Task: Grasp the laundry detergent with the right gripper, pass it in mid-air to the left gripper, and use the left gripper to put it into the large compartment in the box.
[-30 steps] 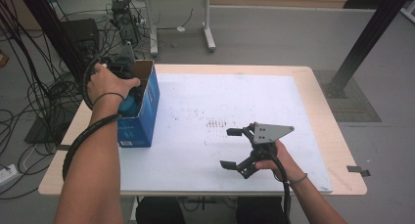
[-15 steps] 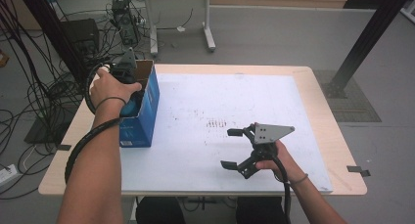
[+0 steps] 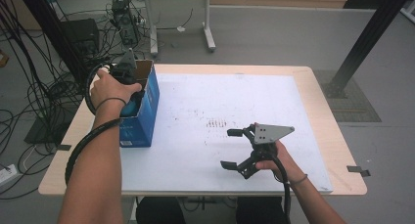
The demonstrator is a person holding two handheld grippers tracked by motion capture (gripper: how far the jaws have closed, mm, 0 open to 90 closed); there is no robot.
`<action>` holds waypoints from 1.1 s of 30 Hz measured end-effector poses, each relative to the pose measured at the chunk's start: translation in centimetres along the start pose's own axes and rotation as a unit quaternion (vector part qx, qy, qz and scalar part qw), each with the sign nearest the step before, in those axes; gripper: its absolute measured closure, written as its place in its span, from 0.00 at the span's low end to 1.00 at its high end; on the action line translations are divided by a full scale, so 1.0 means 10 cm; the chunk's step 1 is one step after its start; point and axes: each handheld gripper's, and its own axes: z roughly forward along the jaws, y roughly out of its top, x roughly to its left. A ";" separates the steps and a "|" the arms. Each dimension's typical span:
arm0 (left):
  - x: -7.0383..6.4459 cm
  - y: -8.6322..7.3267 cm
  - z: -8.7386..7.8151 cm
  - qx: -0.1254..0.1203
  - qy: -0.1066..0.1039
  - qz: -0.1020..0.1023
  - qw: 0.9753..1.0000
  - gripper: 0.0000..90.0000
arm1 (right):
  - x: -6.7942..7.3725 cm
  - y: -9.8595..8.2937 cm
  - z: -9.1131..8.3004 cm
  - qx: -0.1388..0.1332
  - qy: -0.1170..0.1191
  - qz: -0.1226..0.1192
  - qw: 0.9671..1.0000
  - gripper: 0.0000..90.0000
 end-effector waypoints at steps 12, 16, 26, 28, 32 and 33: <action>0.03 -0.01 0.00 -0.001 -0.003 -0.003 1.000 0.42 | 0.00 -0.01 0.01 0.001 0.000 0.000 1.000 0.01; 0.03 -0.01 0.00 -0.001 -0.004 -0.004 1.000 0.42 | 0.00 -0.01 0.00 -0.001 0.000 0.001 1.000 0.01; 0.03 -0.02 0.00 -0.003 -0.003 -0.008 1.000 0.42 | 0.01 -0.01 -0.01 -0.003 -0.001 0.000 1.000 0.01; 0.02 -0.02 0.00 -0.002 -0.002 -0.007 1.000 0.42 | 0.01 0.00 0.00 -0.003 -0.001 0.000 1.000 0.01; 0.02 -0.02 0.00 -0.002 -0.001 -0.007 1.000 0.42 | 0.01 0.00 0.00 -0.003 0.000 0.000 1.000 0.01; 0.02 -0.02 0.00 -0.002 -0.002 -0.007 1.000 0.42 | 0.01 -0.01 0.00 -0.003 0.000 0.001 1.000 0.01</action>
